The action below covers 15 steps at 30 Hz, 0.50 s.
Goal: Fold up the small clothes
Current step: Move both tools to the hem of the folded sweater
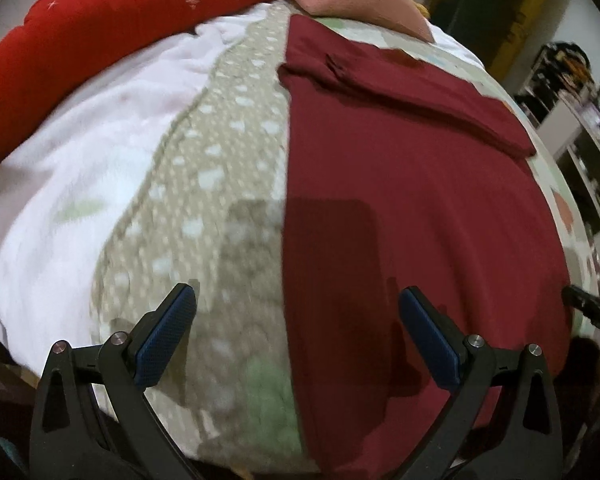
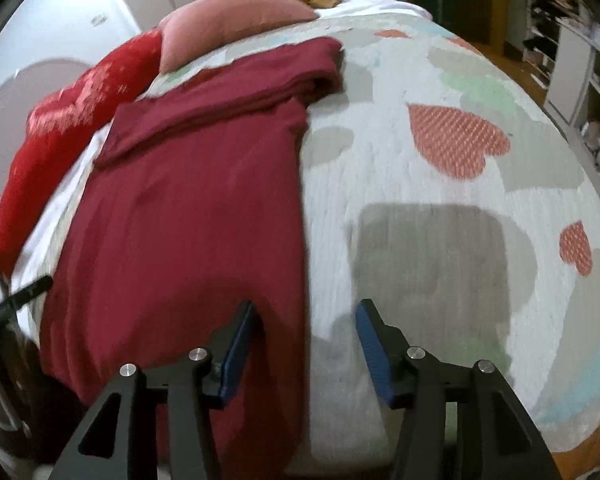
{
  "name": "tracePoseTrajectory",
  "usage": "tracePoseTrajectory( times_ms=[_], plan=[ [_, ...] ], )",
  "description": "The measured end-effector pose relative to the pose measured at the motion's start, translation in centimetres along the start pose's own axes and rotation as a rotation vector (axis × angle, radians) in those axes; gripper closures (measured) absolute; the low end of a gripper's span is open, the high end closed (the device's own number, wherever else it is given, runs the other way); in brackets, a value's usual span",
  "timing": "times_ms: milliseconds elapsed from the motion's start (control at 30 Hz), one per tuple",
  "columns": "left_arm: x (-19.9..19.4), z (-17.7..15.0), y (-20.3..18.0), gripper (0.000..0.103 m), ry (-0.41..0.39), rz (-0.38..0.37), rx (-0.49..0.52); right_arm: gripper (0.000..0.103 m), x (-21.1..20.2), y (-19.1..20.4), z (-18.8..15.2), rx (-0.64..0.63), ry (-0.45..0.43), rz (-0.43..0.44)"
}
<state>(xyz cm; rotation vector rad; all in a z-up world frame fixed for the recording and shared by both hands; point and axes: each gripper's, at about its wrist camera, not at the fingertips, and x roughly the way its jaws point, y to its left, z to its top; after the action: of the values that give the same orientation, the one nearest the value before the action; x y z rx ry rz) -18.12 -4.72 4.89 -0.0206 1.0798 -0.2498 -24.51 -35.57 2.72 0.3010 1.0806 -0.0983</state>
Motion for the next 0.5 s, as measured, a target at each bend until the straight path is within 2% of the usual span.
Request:
tracePoseTrajectory(
  times_ms=[233,500],
  plan=[
    [-1.0,-3.3,-1.2,0.001,0.058,-0.013,0.07,0.05,-1.4,0.2,-3.5,-0.029,0.032,0.039],
    [-0.8,-5.0,-0.7,0.001,0.105,-0.048,0.025,0.05,-1.9,-0.2,-5.2,-0.009,0.052,0.119]
  ],
)
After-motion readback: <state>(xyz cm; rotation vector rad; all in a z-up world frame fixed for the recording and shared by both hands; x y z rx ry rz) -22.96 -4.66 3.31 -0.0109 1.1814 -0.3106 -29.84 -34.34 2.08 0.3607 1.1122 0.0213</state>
